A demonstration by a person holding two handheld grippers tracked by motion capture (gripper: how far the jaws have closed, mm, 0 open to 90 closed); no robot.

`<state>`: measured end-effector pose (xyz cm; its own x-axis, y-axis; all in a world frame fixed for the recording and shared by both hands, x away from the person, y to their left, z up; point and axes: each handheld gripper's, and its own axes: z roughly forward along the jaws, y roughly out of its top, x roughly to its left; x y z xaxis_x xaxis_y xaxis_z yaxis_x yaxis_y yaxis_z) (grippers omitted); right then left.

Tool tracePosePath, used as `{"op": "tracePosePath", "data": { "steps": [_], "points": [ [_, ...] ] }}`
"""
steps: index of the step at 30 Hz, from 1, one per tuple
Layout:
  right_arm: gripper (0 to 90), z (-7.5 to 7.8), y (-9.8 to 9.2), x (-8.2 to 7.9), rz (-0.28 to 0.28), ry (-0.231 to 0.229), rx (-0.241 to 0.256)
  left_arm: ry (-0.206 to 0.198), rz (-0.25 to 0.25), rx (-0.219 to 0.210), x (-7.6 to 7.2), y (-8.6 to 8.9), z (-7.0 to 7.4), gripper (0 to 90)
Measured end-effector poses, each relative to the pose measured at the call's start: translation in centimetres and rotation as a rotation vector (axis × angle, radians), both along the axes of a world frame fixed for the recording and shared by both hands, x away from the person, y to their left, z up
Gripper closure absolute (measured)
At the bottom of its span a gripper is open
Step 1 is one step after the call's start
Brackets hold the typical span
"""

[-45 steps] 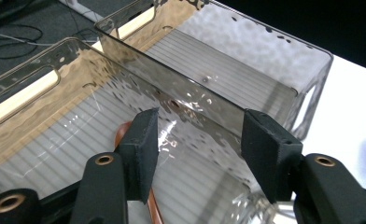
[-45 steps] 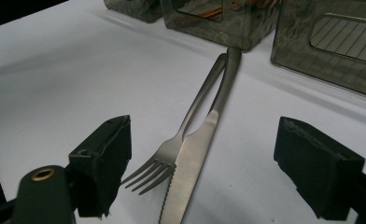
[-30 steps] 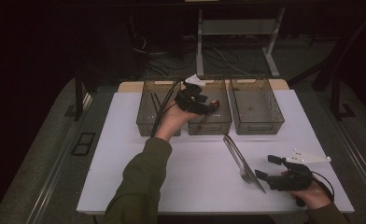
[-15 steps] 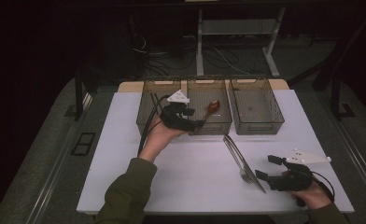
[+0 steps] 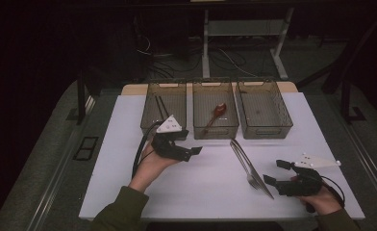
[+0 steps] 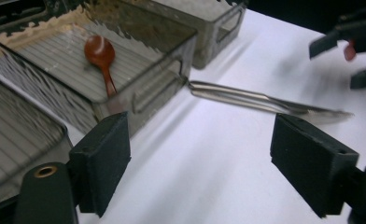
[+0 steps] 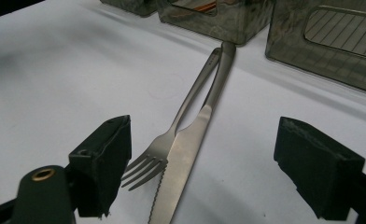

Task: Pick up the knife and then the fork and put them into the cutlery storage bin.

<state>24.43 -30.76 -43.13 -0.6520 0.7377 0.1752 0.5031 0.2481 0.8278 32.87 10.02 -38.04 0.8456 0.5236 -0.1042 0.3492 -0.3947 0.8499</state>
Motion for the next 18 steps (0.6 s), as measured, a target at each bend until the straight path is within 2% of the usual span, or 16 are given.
{"op": "tracePosePath", "data": {
  "steps": [4,11,13,18],
  "points": [
    [17.8,0.5,-0.2,0.3,-0.002,0.027,-0.020,0.001,0.004,-0.007,-1.4,0.8,-1.1,16.8],
    [16.6,1.3,0.2,0.8,-0.023,0.080,-0.072,0.005,0.000,0.014,-3.7,2.1,-2.9,12.3],
    [20.5,1.3,0.4,0.9,-0.024,0.106,-0.079,0.001,0.005,0.019,-4.2,2.4,-3.3,10.2],
    [25.0,1.4,1.2,1.7,-0.025,0.122,-0.110,-0.018,-0.004,0.031,-5.3,3.3,-4.1,3.8]
  ]
}}
